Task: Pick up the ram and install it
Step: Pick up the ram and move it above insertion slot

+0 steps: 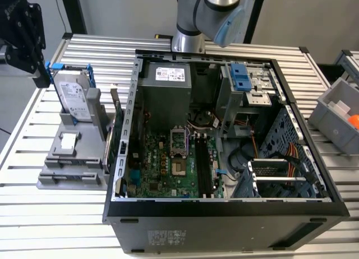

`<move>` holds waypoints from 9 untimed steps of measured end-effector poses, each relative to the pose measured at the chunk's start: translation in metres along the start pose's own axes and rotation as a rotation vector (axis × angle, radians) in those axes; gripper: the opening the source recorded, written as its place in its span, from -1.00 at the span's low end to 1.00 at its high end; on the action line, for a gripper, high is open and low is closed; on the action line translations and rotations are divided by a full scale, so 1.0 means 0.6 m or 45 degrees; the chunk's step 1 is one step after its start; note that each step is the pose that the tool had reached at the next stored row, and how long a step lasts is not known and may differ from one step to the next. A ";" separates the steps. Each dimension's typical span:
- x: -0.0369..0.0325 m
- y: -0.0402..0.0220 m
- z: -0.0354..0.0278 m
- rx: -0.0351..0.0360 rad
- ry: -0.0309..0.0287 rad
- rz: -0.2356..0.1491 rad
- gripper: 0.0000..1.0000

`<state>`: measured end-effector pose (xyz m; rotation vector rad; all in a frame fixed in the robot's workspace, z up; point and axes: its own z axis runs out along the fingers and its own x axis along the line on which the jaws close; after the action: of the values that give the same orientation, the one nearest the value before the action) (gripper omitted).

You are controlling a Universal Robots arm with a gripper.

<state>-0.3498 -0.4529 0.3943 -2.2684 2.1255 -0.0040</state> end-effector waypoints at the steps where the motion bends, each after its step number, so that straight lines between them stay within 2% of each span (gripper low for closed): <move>1: 0.000 0.000 0.000 -0.0001 0.0001 -0.001 -1.00; 9: 0.002 0.000 0.003 0.0075 -0.0009 -0.044 -1.00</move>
<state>-0.3499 -0.4541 0.3928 -2.3011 2.0830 -0.0104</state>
